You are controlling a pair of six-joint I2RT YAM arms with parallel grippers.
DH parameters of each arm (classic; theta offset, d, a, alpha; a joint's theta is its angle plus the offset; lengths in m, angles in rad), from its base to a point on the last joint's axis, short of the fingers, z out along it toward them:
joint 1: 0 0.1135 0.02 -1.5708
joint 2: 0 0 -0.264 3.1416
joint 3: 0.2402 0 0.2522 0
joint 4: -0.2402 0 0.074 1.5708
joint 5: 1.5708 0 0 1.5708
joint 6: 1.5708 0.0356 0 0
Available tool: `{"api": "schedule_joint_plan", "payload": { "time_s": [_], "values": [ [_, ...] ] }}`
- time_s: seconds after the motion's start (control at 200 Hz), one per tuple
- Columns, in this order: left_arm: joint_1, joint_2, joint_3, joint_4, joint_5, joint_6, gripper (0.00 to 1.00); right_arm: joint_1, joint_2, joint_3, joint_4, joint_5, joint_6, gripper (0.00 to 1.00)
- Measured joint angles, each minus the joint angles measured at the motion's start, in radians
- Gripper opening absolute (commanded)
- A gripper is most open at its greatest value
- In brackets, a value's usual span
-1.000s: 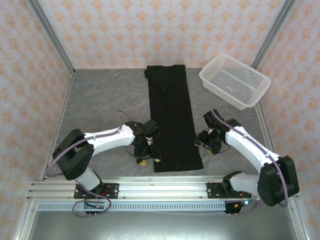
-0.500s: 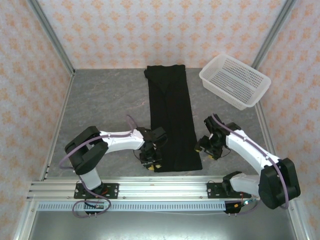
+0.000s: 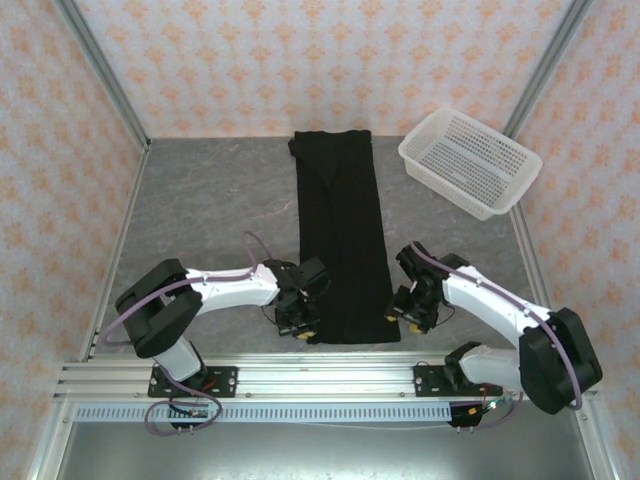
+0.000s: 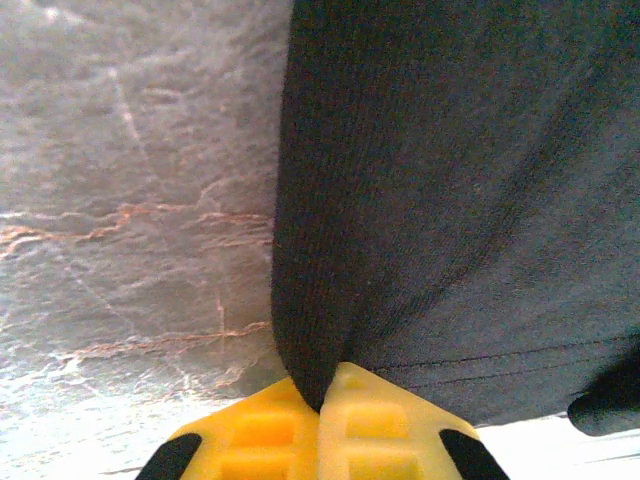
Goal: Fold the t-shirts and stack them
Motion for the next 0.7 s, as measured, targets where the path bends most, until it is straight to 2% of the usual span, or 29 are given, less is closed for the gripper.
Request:
{"api": "schedule_joint_plan", "payload": {
  "time_s": [0.17, 0.365, 0.48, 0.595, 0.701],
  "values": [
    [0.000, -0.008, -0.011, 0.008, 0.000, 0.000, 0.00, 0.066, 0.057, -0.012, 0.036, -0.023, 0.028, 0.51],
    [0.000, -0.018, -0.028, 0.026, 0.004, 0.000, 0.00, 0.099, 0.068, -0.047, 0.070, -0.035, 0.064, 0.48],
    [0.000, -0.022, -0.036, 0.037, 0.008, 0.001, 0.00, 0.107, 0.069, -0.059, 0.078, -0.032, 0.089, 0.37],
    [0.000, -0.022, -0.039, 0.045, 0.024, 0.004, 0.00, 0.107, 0.069, -0.062, 0.069, -0.024, 0.113, 0.14],
    [-0.009, -0.030, -0.052, 0.058, 0.031, 0.004, 0.00, 0.121, 0.069, -0.061, 0.094, -0.035, 0.142, 0.06]
  ]
}}
